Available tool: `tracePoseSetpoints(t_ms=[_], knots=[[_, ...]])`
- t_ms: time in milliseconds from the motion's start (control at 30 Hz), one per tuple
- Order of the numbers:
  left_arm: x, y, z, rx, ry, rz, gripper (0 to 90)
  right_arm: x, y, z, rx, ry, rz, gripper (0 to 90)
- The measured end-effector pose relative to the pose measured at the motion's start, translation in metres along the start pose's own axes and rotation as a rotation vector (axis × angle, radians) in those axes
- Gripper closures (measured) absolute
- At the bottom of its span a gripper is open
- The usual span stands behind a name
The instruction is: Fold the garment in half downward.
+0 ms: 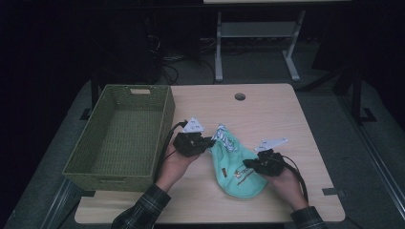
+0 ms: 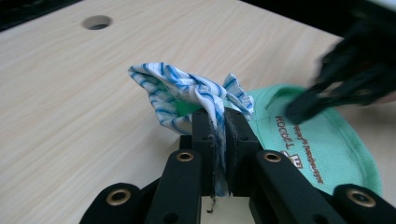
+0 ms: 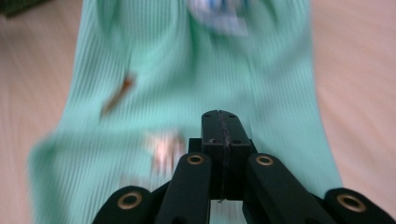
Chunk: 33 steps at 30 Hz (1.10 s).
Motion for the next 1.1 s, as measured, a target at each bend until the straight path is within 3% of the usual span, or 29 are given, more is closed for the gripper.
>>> tracePoseSetpoints(t_ms=[167,400,767,900,1100], knots=[[0.004,-0.007,-0.001,0.006,-0.001,0.035,83.7,0.016,-0.003,-0.023,-0.012,-0.005,0.011,89.7],[0.005,-0.006,0.0,0.002,0.003,0.028,83.7,0.011,-0.008,-0.036,-0.014,-0.053,0.02,89.7],[0.011,0.009,0.01,-0.025,0.037,-0.069,83.6,0.007,-0.009,-0.034,-0.011,-0.066,0.006,89.7],[0.01,0.019,0.014,-0.072,0.034,-0.112,83.6,0.007,-0.009,-0.034,-0.013,-0.064,0.009,89.7],[0.004,0.033,0.014,-0.094,0.028,-0.164,83.6,0.007,-0.009,-0.034,-0.02,-0.064,0.01,89.8]])
Point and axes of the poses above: each handheld gripper's, and its own axes: x roughly backward along the jaws, z roughly out of its top, y roughly to its right, the point moved 2 cm from there along -x, roughly forward along the jaws, and after that the axes turned 5 degrees about z, right-handed, at the moved point
